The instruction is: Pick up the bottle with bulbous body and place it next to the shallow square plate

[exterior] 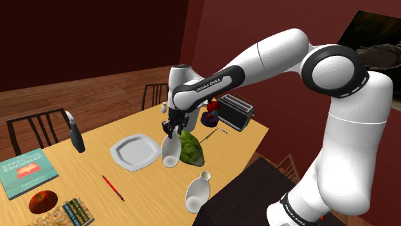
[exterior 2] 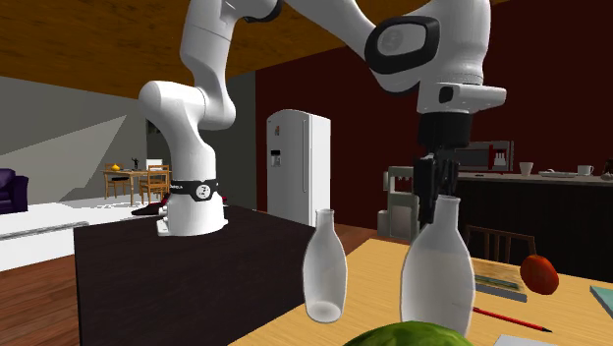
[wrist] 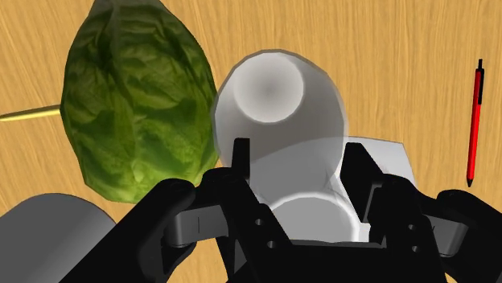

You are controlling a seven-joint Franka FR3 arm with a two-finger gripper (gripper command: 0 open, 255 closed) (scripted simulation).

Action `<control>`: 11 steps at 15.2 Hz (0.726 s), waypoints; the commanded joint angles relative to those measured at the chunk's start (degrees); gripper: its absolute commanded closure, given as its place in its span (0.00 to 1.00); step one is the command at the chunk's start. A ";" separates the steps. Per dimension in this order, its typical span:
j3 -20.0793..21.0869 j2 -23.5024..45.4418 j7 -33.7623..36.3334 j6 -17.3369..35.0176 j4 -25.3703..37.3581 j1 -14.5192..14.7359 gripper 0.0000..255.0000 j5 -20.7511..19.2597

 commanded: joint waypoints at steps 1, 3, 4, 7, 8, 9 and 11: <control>-0.11 1.08 0.04 1.42 -0.29 0.00 1.00 -0.16; -0.19 2.15 0.15 2.62 -0.42 0.06 1.00 -0.32; -0.23 2.70 0.20 3.21 -0.47 0.09 1.00 -0.40; -0.38 4.39 0.36 4.95 -0.53 0.20 1.00 -0.64; -0.45 5.27 0.44 5.82 -0.52 0.25 1.00 -0.76; -0.46 5.26 0.44 5.83 -0.53 0.25 1.00 -0.76; -0.46 5.27 0.44 5.82 -0.52 0.25 1.00 -0.76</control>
